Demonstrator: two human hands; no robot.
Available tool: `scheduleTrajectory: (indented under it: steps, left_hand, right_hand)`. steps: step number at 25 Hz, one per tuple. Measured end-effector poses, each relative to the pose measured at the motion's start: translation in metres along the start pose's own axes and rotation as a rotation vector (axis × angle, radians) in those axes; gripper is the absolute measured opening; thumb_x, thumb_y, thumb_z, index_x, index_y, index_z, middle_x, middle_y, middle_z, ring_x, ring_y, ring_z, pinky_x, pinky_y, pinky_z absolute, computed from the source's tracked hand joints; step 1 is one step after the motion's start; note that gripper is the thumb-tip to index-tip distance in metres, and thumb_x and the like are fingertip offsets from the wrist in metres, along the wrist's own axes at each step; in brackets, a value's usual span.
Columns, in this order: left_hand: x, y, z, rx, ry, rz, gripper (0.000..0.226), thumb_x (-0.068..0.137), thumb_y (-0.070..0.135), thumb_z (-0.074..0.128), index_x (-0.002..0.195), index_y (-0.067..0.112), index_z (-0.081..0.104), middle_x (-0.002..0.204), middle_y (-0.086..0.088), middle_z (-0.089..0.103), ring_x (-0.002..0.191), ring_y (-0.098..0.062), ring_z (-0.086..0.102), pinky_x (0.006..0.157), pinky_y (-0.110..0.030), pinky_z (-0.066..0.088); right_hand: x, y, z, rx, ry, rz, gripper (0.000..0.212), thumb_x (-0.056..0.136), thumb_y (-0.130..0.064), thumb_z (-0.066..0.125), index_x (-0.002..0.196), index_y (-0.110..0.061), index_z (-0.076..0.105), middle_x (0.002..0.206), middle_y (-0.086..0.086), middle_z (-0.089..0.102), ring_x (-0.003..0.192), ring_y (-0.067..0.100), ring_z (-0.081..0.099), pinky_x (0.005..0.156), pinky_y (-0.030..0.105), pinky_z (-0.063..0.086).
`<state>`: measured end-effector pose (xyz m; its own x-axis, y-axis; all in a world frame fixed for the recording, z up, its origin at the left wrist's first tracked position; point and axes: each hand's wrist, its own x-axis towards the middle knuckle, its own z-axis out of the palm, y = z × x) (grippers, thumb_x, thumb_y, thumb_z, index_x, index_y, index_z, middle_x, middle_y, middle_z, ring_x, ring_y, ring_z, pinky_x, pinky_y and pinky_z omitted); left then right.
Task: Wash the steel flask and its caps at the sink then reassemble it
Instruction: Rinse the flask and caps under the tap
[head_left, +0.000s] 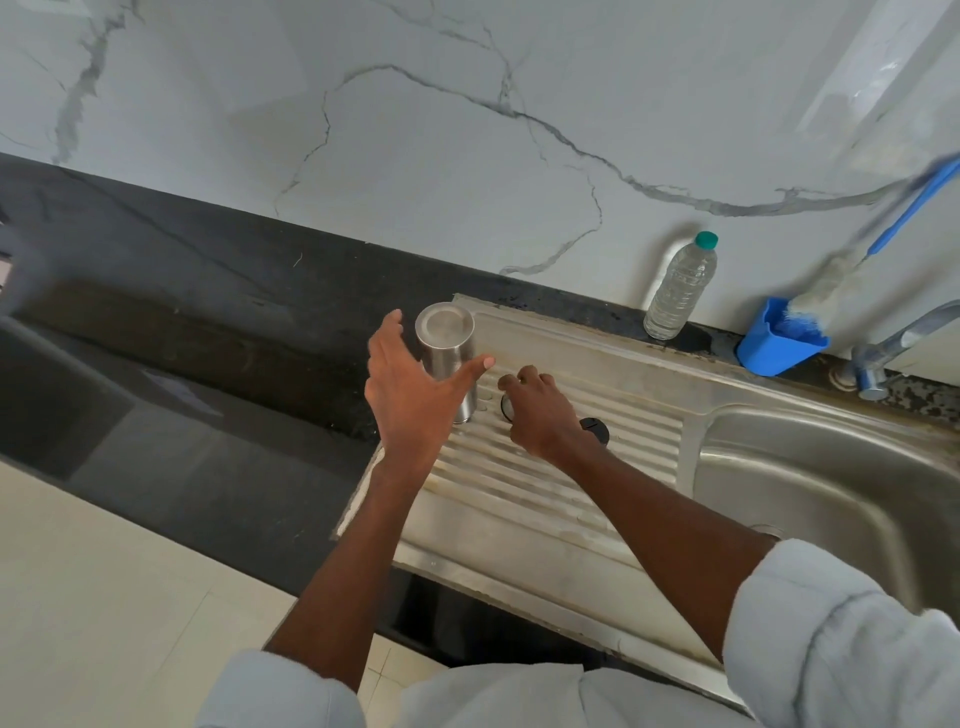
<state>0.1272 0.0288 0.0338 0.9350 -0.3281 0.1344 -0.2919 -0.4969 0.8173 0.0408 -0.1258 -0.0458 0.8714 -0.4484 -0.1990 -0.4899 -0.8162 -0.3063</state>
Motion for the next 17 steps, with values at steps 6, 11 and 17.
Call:
scheduleTrajectory:
  steps: [6, 11, 17]
  left_hand:
    - [-0.072, 0.014, 0.004, -0.078, 0.319, 0.326, 0.044, 0.093, 0.031, 0.079, 0.129, 0.011, 0.063, 0.134, -0.008, 0.058, 0.125, -0.026, 0.053, 0.101, -0.054, 0.047]
    - [-0.120, 0.041, 0.052, -0.261, 0.024, 0.453, 0.020, 0.100, 0.009, 0.066, 0.119, 0.007, 0.066, 0.119, -0.003, 0.064, 0.116, -0.024, 0.061, 0.101, -0.045, 0.050]
    - [-0.160, 0.084, 0.161, -0.323, -0.545, 0.258, 0.021, 0.100, 0.019, 0.071, 0.121, 0.018, 0.069, 0.116, 0.008, 0.072, 0.111, -0.013, 0.067, 0.098, -0.031, 0.053]
  right_hand:
    - [-0.055, 0.006, -0.028, 0.804, 0.447, 0.191, 0.047, 0.093, -0.015, 0.072, 0.137, -0.026, 0.059, 0.124, -0.003, 0.057, 0.104, 0.011, 0.061, 0.091, 0.022, 0.050]
    - [-0.127, 0.056, -0.048, 1.562, 0.620, 0.511, 0.029, 0.105, -0.043, 0.055, 0.123, -0.024, 0.067, 0.109, 0.010, 0.072, 0.088, 0.019, 0.066, 0.072, 0.036, 0.052]
    - [-0.208, 0.173, -0.052, 1.835, 0.713, 0.800, 0.045, 0.092, -0.042, 0.074, 0.123, -0.011, 0.065, 0.106, 0.008, 0.072, 0.091, 0.017, 0.068, 0.084, 0.037, 0.053]
